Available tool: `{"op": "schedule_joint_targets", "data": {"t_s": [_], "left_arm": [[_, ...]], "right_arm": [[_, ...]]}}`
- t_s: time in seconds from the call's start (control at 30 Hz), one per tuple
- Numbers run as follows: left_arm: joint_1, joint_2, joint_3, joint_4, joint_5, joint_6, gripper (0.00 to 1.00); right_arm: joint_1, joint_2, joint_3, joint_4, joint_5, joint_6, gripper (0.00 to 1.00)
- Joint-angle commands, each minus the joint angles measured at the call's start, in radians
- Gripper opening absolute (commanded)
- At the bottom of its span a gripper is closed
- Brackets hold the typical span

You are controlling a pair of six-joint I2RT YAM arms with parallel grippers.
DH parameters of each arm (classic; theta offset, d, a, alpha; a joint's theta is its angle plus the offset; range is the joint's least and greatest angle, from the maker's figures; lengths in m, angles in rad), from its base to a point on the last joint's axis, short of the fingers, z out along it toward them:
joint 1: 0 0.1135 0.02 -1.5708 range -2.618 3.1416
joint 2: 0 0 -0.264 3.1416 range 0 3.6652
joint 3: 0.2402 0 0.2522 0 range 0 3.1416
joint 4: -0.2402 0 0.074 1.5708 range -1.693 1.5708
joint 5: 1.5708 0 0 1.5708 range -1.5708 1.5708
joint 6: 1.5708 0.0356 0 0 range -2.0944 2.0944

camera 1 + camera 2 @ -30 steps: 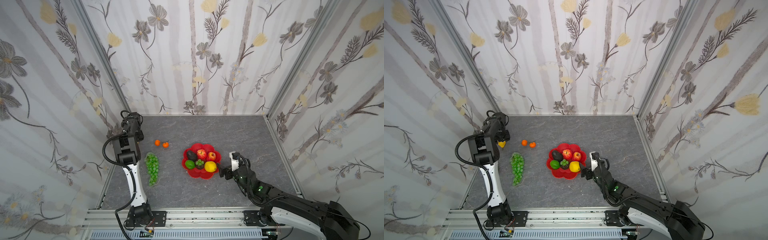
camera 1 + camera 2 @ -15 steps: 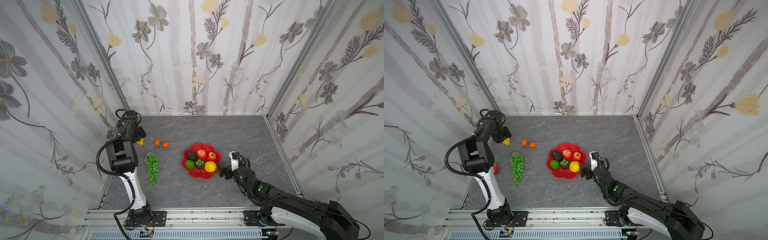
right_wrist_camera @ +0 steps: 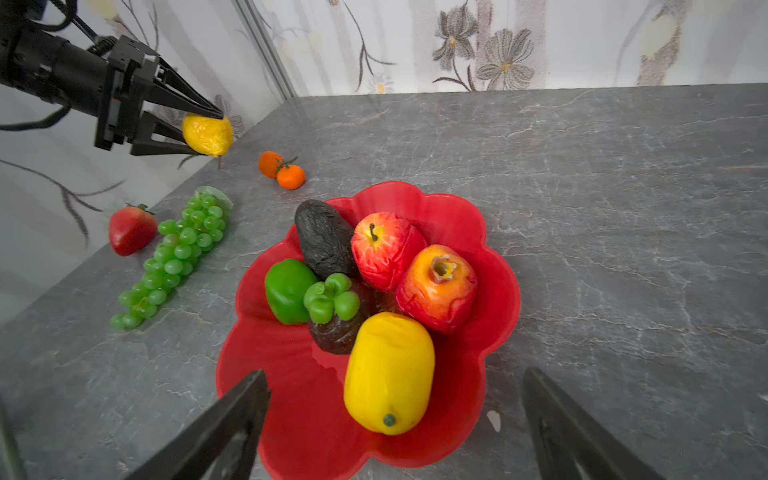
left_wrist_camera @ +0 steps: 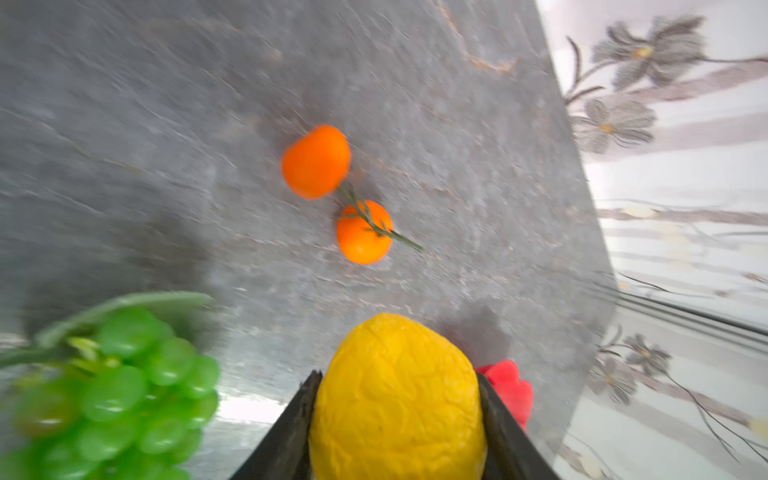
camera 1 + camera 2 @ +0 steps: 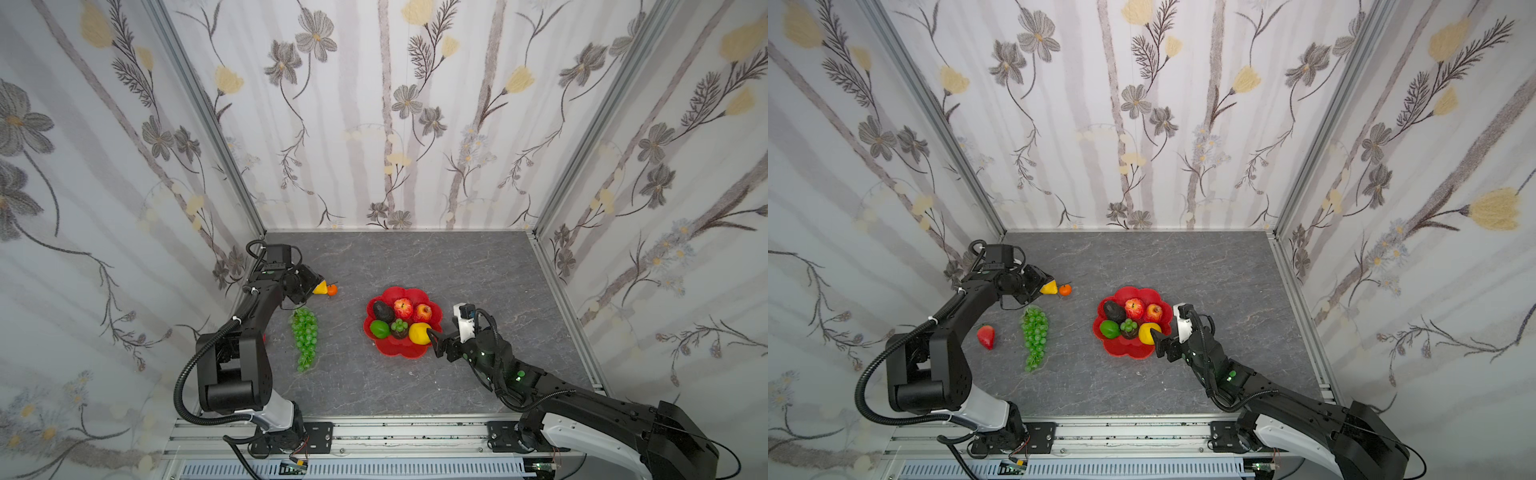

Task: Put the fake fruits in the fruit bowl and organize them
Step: 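Carry the yellow pear toward the bowl with left gripper while right gripper approaches, then grasp the yellow pear with the right gripper from the left gripper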

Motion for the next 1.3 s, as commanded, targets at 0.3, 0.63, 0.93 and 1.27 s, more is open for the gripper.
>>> {"op": "schedule_joint_targets", "data": {"t_s": [0.3, 0.63, 0.93, 1.27], "left_arm": [[-0.255, -0.395, -0.366, 0.468, -0.061, -0.520, 0.53], [-0.535, -0.557, -0.449, 0.505, -0.214, -0.670, 0.52], [-0.816, -0.565, -0.455, 0.509, -0.349, -0.697, 0.51], [-0.927, -0.556, -0.449, 0.537, -0.371, -0.701, 0.51]], "right_arm": [[0.047, 0.079, 0.099, 0.211, -0.211, 0.086, 0.94], [0.134, 0.178, 0.149, 0.304, -0.234, -0.092, 0.93], [0.132, 0.205, 0.155, 0.324, -0.196, -0.149, 0.93], [0.133, 0.229, 0.146, 0.370, -0.254, -0.131, 0.83]]}}
